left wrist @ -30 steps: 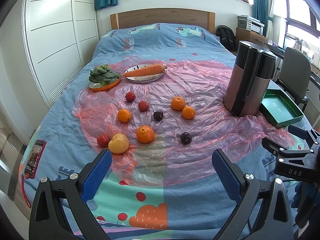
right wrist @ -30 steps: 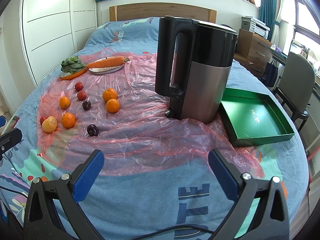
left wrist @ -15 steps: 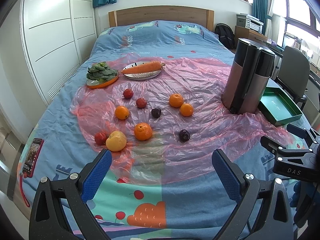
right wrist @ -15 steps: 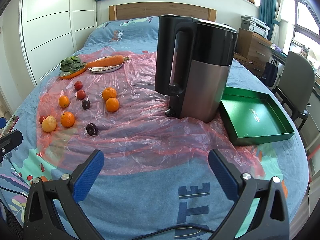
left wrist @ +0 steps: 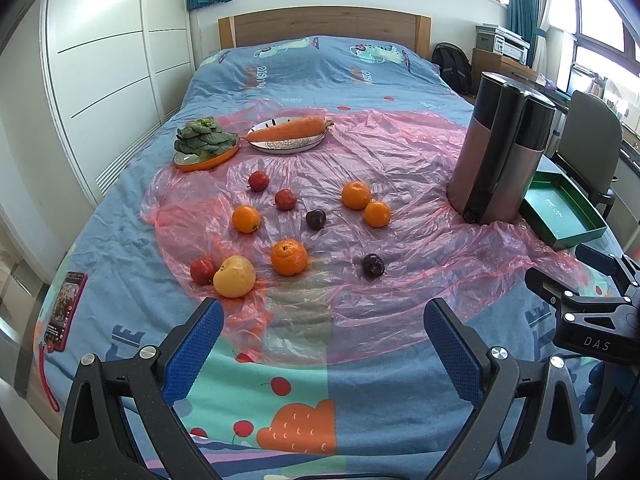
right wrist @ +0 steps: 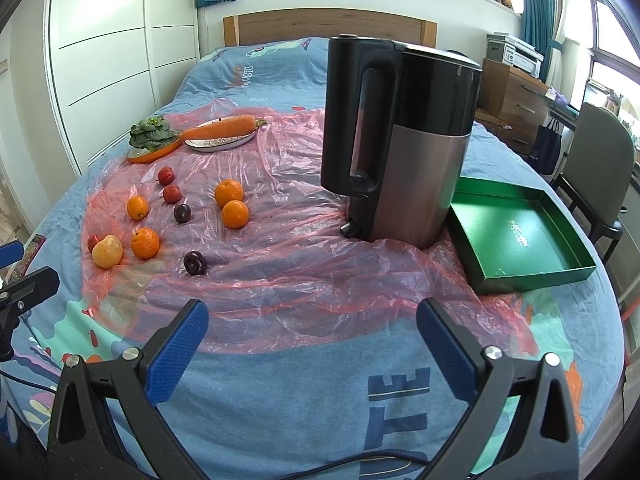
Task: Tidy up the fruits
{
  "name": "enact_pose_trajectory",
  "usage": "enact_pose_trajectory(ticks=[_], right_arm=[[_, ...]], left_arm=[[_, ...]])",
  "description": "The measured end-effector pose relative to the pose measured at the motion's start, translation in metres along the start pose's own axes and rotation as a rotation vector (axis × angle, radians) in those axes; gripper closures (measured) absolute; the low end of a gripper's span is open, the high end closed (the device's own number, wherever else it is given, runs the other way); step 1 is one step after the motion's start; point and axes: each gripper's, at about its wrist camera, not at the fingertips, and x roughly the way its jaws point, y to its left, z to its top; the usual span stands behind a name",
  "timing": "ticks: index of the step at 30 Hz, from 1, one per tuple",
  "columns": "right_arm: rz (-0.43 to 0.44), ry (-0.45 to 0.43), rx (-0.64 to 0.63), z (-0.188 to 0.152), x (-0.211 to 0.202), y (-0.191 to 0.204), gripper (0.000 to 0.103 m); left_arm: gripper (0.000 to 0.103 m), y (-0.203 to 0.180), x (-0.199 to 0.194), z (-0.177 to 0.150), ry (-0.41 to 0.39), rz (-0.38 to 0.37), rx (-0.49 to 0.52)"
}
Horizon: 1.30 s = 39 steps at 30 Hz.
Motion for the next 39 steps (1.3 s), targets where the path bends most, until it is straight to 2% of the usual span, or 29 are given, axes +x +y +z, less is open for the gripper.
enact_pose_trajectory(ticks=[17, 26, 31, 34, 39], right_arm=[[-0.001, 0.014, -0.002, 0.001, 0.006, 0.004, 0.0], [0.065, 0.009, -0.01, 0.003, 0.013, 0.019, 0.0], [0.14, 0.039, -0.026, 0.007, 0.028, 0.033, 0.0], [0.182, 0.053, -0.053, 0.011, 0.04, 0.047, 0.0], [0.239, 0.079, -0.123, 0.019, 0.066, 0.076, 0.0]], left_arm=[[0.005, 0.002, 0.01, -0.001, 0.014, 0.002, -0.001], [0.005, 0.011, 0.025, -0.003, 0.031, 0.018, -0.009], [0.005, 0.035, 0.036, -0.006, 0.074, 0.019, -0.047], [0.005, 0.061, 0.043, -0.009, 0.092, 0.004, -0.124], [0.005, 0.099, 0.054, -0.01, 0.096, 0.045, -0.202]])
